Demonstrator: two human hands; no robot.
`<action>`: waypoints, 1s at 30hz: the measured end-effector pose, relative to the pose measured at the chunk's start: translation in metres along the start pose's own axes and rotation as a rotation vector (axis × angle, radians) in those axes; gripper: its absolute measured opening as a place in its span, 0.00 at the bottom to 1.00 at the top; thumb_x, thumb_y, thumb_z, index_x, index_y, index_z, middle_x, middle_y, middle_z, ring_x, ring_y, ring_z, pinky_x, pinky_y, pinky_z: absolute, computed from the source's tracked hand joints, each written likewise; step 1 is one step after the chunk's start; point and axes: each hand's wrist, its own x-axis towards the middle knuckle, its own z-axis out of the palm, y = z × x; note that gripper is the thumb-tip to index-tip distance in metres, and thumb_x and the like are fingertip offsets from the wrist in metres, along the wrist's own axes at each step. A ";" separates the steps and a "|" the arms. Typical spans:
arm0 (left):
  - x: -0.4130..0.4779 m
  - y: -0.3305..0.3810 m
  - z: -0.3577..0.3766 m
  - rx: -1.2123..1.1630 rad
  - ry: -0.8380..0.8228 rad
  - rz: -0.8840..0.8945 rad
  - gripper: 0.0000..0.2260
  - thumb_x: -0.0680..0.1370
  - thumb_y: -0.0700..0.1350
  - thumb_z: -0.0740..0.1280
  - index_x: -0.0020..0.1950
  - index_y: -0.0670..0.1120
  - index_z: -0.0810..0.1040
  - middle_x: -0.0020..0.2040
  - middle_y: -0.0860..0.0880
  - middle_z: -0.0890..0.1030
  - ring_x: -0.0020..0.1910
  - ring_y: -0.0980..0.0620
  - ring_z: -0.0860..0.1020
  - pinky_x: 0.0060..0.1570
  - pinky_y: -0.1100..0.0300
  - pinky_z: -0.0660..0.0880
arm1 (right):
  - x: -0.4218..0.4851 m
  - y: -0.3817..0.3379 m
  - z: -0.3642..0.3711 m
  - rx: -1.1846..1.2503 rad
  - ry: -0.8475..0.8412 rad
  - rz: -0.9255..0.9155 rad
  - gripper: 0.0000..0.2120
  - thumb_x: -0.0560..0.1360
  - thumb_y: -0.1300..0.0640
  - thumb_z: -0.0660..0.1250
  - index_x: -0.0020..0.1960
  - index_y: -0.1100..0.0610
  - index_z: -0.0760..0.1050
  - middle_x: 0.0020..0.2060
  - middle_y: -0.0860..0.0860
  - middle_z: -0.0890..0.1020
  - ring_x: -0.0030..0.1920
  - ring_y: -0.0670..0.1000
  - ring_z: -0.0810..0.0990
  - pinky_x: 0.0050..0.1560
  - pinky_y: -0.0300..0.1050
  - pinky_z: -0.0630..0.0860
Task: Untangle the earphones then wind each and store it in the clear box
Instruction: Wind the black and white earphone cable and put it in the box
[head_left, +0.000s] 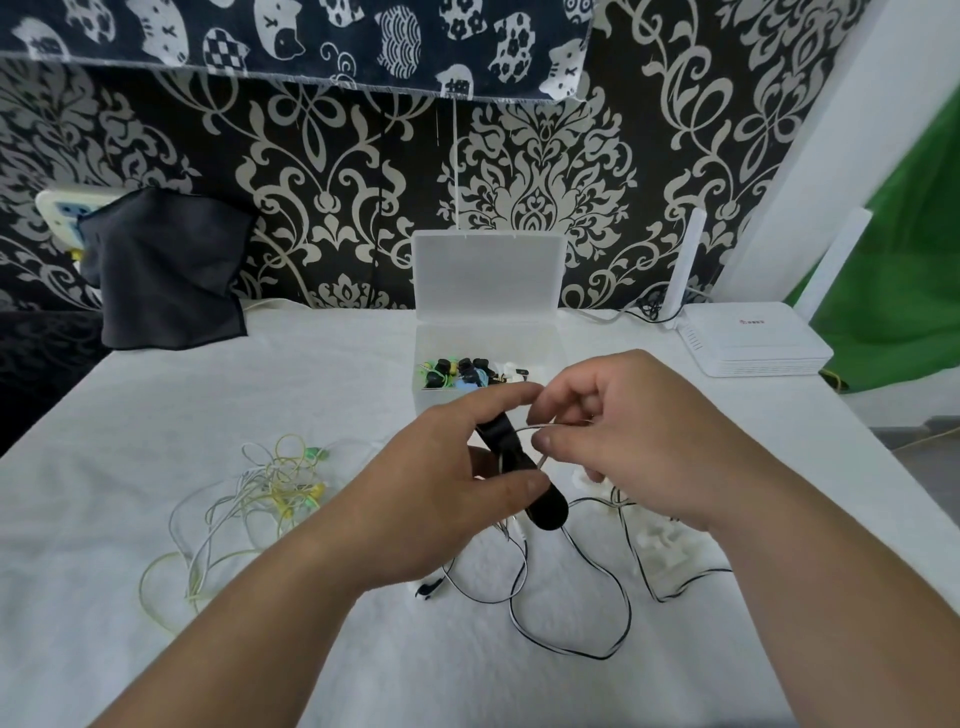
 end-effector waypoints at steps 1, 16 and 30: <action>0.000 0.000 0.000 -0.005 0.000 -0.002 0.25 0.77 0.45 0.72 0.70 0.63 0.70 0.49 0.49 0.85 0.49 0.50 0.84 0.57 0.51 0.78 | 0.001 0.001 0.000 0.018 0.012 0.006 0.03 0.73 0.59 0.75 0.43 0.52 0.82 0.35 0.56 0.83 0.27 0.47 0.75 0.31 0.43 0.71; 0.005 -0.009 -0.011 -0.403 0.180 0.070 0.11 0.69 0.38 0.66 0.50 0.46 0.79 0.46 0.39 0.82 0.36 0.52 0.79 0.44 0.61 0.72 | 0.006 0.016 -0.027 0.472 0.072 0.083 0.07 0.74 0.66 0.70 0.39 0.60 0.84 0.26 0.50 0.70 0.27 0.47 0.63 0.26 0.37 0.59; 0.005 -0.016 -0.038 -0.438 0.348 0.009 0.11 0.72 0.35 0.69 0.48 0.50 0.81 0.46 0.45 0.84 0.38 0.45 0.75 0.38 0.53 0.76 | 0.010 0.050 -0.076 0.543 0.894 0.055 0.07 0.75 0.62 0.67 0.42 0.53 0.81 0.30 0.50 0.72 0.26 0.46 0.65 0.27 0.38 0.63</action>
